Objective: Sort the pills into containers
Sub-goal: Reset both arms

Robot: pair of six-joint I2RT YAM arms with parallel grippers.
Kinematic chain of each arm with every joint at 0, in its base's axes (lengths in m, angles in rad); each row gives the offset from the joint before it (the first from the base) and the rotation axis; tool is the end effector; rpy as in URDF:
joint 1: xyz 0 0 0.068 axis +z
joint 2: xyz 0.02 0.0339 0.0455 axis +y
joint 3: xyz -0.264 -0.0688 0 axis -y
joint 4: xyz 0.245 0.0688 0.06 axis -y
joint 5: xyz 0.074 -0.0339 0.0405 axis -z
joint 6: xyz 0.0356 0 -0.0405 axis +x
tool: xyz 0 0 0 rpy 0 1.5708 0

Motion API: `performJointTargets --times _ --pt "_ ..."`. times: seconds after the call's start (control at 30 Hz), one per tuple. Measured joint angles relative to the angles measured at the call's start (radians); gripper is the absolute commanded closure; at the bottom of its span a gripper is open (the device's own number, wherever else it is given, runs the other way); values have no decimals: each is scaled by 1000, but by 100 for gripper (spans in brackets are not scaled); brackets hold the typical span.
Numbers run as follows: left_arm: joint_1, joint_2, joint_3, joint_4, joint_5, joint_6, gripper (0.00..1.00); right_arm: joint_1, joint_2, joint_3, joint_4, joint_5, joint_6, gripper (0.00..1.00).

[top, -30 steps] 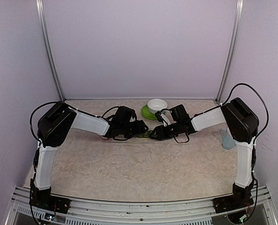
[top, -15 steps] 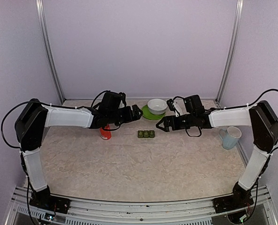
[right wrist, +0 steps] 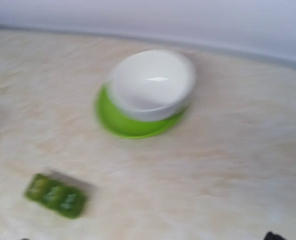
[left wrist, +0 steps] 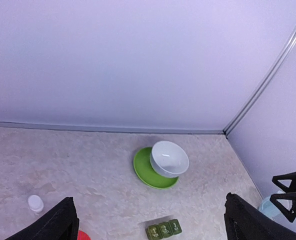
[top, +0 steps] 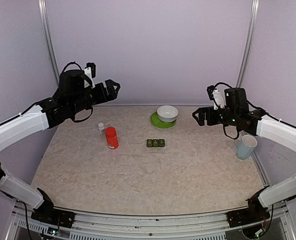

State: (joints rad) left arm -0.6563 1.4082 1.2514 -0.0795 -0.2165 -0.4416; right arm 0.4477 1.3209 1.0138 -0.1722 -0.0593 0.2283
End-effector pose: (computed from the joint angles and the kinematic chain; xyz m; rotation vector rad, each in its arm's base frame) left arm 0.2696 -0.1980 0.3696 0.0404 1.8400 -0.5838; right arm 0.2727 0.1333 0.3019 -0.2654 2.0668 0.4778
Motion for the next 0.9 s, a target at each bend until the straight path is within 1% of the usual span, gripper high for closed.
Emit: performJointTargets --times 0.1,0.17,0.43,0.63,0.9 --pt "61 -130 -86 -19 -18 14 1 -24 -76 -31 -32 71 -16 0" --pt "95 -190 -138 -43 -30 21 1 -40 -115 -46 -61 105 -23 0" --pt "175 -359 -282 -139 -52 47 1 -55 -235 -85 -125 151 -28 0" --pt "226 -421 -311 -169 -52 71 1 -60 -336 -115 -133 180 -29 0" --pt "257 -475 -335 -221 -48 108 1 -61 -437 -147 -154 240 -34 0"
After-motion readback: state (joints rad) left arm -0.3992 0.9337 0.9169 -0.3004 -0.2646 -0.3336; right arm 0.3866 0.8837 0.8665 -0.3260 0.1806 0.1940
